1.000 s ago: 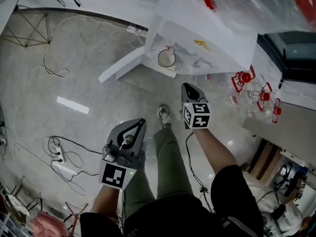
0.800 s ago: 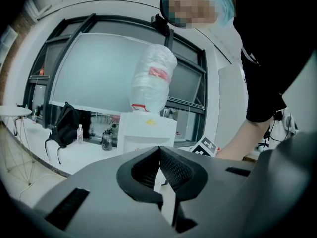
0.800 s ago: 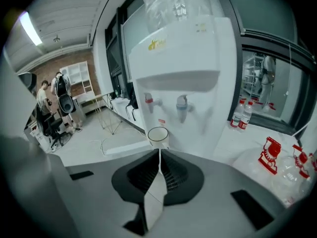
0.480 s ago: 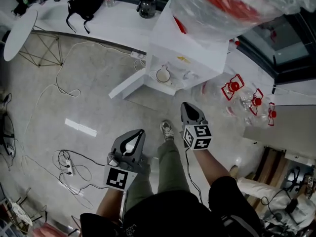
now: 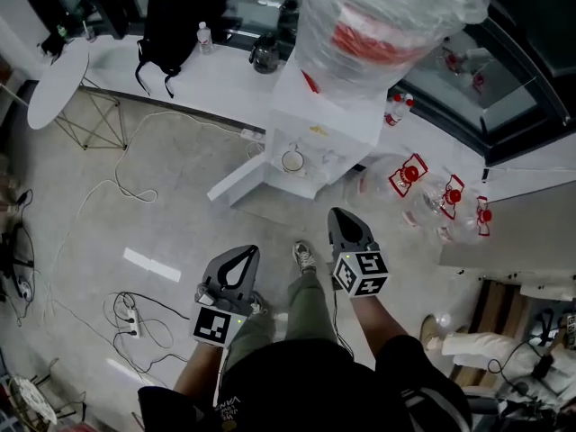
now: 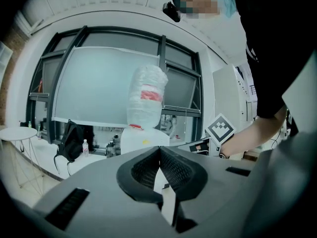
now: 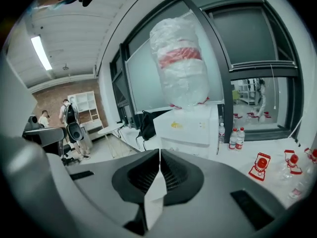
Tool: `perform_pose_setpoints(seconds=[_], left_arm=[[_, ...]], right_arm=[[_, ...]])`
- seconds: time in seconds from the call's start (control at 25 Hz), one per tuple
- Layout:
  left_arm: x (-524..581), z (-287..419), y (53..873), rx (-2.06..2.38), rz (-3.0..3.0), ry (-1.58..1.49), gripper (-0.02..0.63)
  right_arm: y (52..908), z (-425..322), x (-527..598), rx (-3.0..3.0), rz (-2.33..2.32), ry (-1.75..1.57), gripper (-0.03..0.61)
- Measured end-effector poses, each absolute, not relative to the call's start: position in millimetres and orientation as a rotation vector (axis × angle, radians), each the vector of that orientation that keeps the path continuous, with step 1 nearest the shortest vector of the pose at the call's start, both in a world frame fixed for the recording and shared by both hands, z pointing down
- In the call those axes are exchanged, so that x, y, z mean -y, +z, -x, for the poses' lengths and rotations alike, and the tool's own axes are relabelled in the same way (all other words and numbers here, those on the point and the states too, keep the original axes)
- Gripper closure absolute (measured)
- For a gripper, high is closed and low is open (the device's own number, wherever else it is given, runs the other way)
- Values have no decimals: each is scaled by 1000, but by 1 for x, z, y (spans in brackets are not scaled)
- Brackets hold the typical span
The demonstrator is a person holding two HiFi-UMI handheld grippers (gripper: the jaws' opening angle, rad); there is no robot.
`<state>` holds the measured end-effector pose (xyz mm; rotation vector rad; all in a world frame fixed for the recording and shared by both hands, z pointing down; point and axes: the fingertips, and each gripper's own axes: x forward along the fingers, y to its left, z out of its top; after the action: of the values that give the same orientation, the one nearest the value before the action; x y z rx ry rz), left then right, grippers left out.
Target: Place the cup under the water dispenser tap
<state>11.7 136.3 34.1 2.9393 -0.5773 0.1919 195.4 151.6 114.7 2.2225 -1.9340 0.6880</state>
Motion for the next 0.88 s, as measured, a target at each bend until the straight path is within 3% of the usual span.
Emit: perform_pose_setpoints(seconds=[0.88], left_arm=[[-196,84,-42,589,-3069,171,594]], right_arm=[[-9,-110,-243,2034,-2295,522,534]])
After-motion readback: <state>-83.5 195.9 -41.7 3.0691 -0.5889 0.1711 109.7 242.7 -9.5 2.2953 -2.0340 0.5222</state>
